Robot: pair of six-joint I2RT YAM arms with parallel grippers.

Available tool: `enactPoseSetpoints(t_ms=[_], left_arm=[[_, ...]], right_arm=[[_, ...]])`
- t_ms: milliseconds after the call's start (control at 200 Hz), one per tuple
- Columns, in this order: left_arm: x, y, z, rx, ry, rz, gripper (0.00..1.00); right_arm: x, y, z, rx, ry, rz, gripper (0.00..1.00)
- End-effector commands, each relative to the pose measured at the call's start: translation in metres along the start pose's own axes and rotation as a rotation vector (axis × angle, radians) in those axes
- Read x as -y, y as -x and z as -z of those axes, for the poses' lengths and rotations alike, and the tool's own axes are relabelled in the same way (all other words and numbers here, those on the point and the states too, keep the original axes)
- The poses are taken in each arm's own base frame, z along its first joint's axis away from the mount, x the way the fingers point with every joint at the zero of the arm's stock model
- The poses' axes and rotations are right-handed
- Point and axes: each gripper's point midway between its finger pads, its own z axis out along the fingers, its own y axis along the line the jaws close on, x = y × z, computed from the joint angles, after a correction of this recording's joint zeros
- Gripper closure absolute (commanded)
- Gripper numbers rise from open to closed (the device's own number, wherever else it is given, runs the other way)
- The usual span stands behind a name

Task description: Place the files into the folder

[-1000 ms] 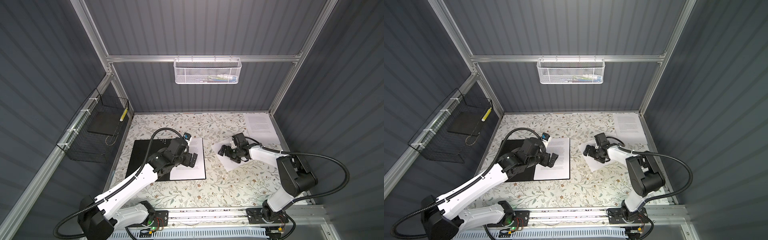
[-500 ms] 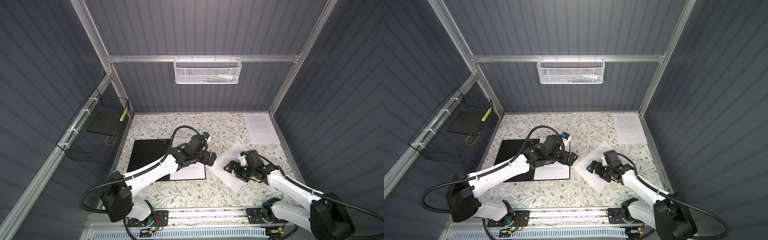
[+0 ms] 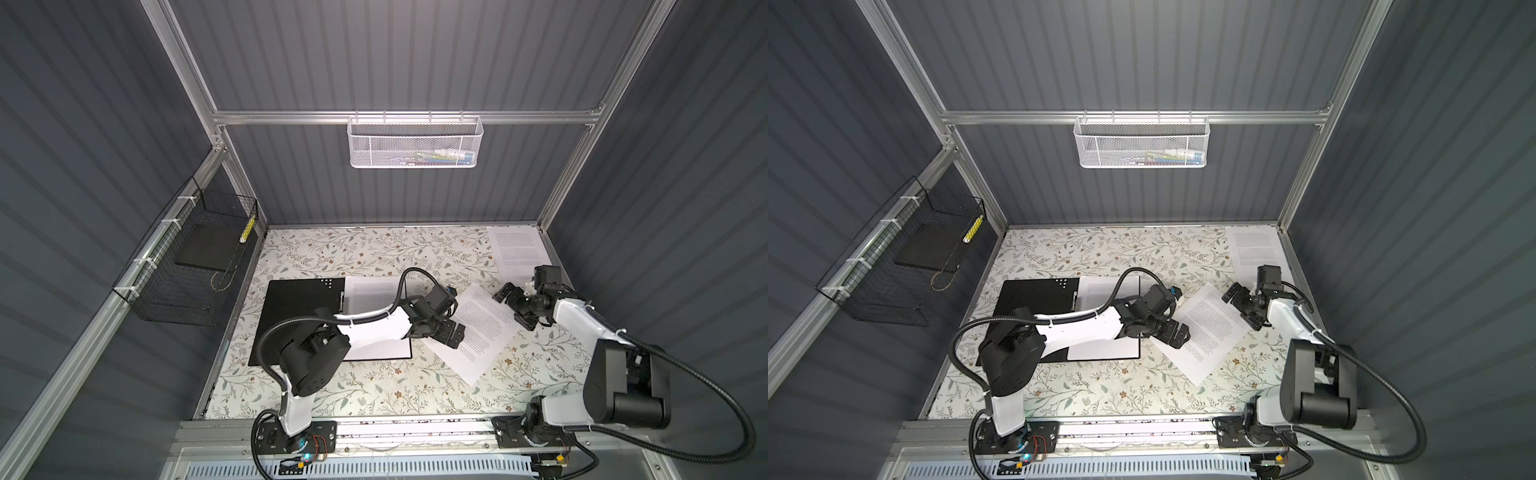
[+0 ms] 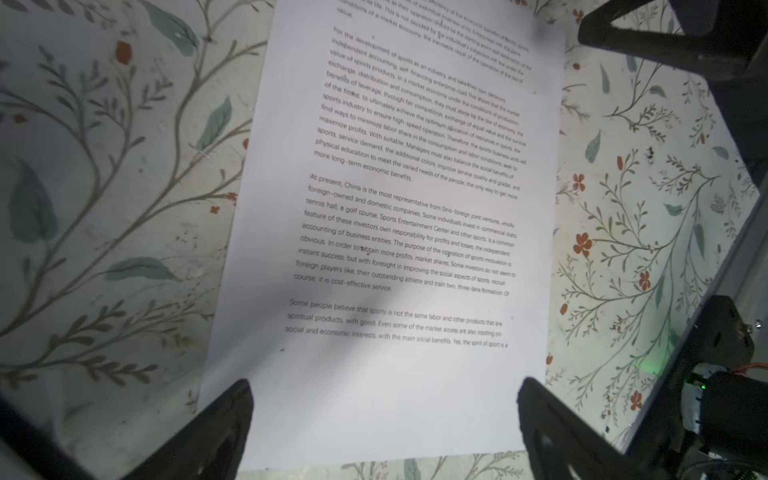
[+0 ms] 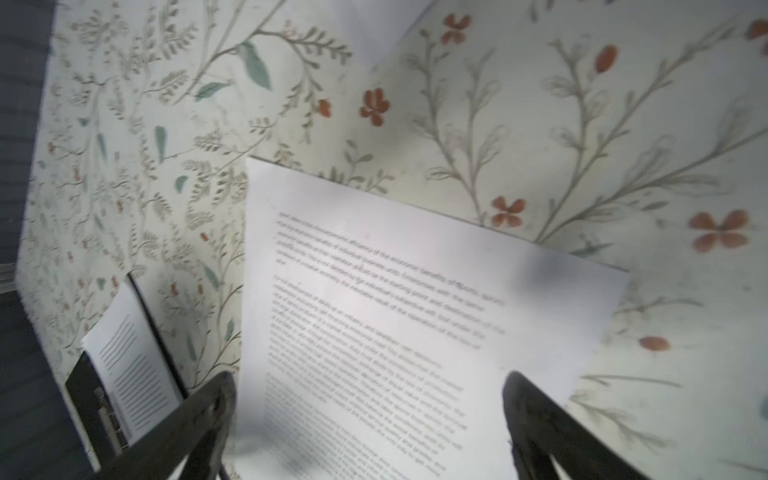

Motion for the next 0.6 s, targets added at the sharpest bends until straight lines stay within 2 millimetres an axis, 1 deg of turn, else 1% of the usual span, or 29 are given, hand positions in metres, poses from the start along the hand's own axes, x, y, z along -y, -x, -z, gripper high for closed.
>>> enactPoseSetpoints(t_ms=[0, 70, 225, 400, 595], left_arm=[[0.011, 0.000, -0.009, -0.034, -0.042, 0.012, 0.00], [0.010, -0.005, -0.015, -0.052, -0.041, 0.014, 0.00], [0.002, -0.018, -0.022, -0.083, -0.018, 0.008, 0.00], [-0.008, -0.035, -0.034, -0.133, 0.008, 0.009, 0.00], [-0.019, -0.052, -0.048, -0.197, 0.043, 0.002, 0.00]], right_arm=[[0.021, 0.012, 0.003, 0.022, -0.070, -0.016, 0.01], [0.033, 0.017, 0.000, 0.014, -0.090, -0.044, 0.01], [0.047, 0.014, -0.012, -0.035, -0.115, -0.063, 0.01], [0.049, 0.013, -0.025, -0.075, -0.109, -0.059, 0.01], [0.047, 0.017, -0.028, -0.080, -0.106, -0.060, 0.01]])
